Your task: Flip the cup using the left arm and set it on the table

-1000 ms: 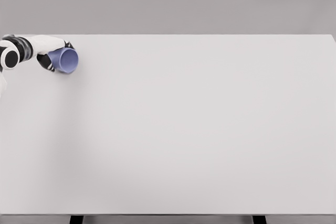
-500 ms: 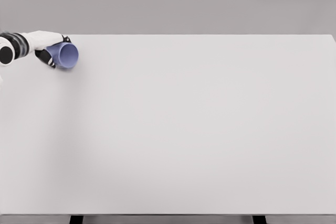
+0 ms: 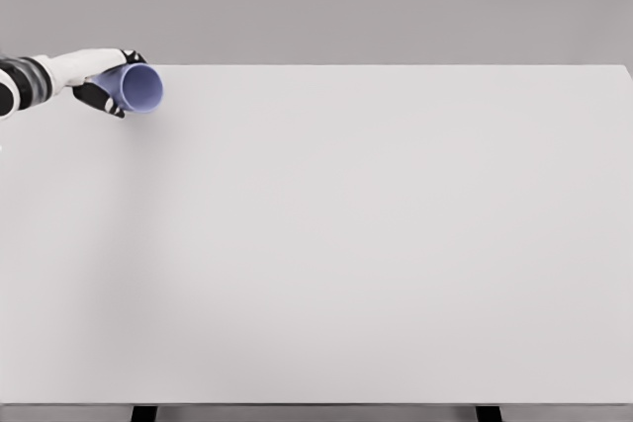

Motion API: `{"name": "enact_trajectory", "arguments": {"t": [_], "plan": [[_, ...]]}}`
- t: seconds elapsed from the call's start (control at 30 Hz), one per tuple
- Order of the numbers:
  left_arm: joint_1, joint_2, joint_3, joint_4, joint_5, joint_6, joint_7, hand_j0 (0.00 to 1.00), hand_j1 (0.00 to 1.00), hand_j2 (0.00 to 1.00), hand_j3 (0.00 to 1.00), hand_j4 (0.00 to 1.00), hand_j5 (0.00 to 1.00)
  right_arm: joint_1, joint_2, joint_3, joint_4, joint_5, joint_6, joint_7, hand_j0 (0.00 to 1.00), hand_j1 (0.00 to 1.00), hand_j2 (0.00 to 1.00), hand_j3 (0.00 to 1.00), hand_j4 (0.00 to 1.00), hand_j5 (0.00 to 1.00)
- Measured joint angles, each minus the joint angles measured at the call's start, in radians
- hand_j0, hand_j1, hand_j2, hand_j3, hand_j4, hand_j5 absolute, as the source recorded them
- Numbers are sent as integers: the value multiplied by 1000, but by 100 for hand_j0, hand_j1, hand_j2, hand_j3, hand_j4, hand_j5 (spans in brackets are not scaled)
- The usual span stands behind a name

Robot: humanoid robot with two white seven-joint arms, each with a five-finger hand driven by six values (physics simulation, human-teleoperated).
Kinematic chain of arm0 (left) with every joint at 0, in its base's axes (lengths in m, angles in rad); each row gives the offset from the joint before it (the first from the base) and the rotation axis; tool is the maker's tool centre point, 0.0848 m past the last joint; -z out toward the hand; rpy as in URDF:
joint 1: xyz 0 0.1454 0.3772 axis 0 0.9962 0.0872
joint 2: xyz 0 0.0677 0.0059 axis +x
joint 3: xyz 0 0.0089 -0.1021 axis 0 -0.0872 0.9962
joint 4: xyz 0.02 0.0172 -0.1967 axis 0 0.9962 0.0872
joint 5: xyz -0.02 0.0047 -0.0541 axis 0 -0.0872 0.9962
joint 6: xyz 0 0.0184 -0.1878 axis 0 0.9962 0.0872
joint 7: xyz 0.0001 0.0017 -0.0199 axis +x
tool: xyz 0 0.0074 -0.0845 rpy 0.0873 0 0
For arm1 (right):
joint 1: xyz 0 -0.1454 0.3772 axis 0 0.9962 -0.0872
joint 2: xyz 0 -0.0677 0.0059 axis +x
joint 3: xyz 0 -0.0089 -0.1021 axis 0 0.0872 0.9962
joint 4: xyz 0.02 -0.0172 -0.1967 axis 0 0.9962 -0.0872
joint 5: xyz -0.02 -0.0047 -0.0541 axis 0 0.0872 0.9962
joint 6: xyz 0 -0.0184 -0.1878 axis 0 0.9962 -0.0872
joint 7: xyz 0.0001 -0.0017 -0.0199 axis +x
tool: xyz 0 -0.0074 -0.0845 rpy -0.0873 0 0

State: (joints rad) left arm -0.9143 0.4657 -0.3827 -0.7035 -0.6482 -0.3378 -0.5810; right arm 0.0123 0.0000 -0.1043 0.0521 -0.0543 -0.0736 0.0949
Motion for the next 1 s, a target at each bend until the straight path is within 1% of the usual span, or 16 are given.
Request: {"name": "enact_trajectory", "arguments": {"t": [0.27,0.4,0.5,0.73,1.0], "plan": [[14,30,-2,-20,165,-31,0,56,56,56,56,56,56,0,0,0,0,0,0,0,100,100,100,100,100,100],[28,36,-2,-28,222,-60,0,56,56,56,56,56,56,0,0,0,0,0,0,0,100,100,100,100,100,100],[63,38,-2,-44,267,-72,0,56,56,56,56,56,56,0,0,0,0,0,0,0,100,100,100,100,100,100],[101,48,-1,-97,388,-78,0,56,56,56,56,56,56,0,0,0,0,0,0,0,100,100,100,100,100,100],[146,56,-3,-114,529,-86,-1,56,56,56,56,56,56,0,0,0,0,0,0,0,100,100,100,100,100,100]]}}
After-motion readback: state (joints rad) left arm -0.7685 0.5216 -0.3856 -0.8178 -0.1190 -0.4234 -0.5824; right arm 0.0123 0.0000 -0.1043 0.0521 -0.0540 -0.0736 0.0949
